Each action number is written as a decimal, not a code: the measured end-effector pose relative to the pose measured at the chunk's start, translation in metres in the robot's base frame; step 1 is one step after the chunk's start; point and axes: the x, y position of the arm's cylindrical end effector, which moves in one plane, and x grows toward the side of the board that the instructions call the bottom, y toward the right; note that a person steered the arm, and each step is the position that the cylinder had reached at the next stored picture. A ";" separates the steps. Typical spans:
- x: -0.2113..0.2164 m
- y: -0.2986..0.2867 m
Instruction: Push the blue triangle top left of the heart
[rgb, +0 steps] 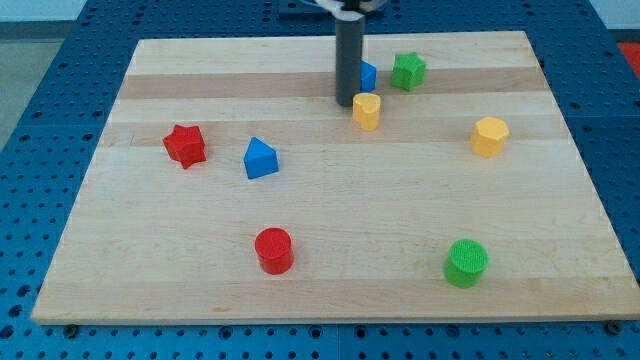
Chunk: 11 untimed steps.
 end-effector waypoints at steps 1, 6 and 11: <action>0.039 -0.017; 0.067 -0.087; 0.012 -0.063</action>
